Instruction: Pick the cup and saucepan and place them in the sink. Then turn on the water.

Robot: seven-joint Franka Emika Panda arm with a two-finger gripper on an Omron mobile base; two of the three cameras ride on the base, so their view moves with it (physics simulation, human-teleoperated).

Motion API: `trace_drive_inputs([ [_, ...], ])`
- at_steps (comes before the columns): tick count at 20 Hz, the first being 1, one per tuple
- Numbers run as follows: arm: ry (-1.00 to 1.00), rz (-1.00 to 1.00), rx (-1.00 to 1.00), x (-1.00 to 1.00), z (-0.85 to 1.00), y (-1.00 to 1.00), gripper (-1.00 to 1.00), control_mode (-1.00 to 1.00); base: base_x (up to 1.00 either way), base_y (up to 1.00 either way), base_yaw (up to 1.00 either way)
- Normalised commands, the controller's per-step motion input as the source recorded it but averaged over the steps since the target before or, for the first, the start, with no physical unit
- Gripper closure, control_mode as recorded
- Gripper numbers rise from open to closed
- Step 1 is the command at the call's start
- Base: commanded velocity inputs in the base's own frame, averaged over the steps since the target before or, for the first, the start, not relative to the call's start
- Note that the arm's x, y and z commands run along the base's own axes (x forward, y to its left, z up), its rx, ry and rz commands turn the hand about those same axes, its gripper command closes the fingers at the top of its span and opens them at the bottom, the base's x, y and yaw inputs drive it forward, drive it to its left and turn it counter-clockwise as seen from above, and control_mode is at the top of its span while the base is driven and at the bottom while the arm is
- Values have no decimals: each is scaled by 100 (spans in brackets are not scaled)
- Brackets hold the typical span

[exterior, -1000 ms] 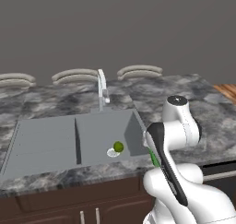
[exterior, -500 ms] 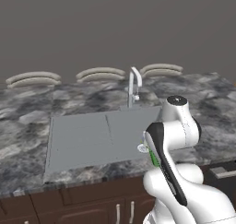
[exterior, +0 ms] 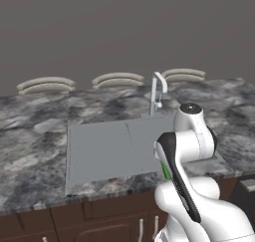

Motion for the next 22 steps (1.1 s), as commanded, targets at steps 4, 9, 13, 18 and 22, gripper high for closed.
trace_drive_inputs([
  [4,0,0,0,0,0,0,100,100,39,0,0],
  [9,0,0,0,0,0,0,100,100,41,1,0],
  [13,0,0,0,0,0,0,100,100,31,6,0],
  [18,0,0,0,0,0,0,100,100,34,5,0],
  [22,0,0,0,0,0,0,100,100,22,0,0],
])
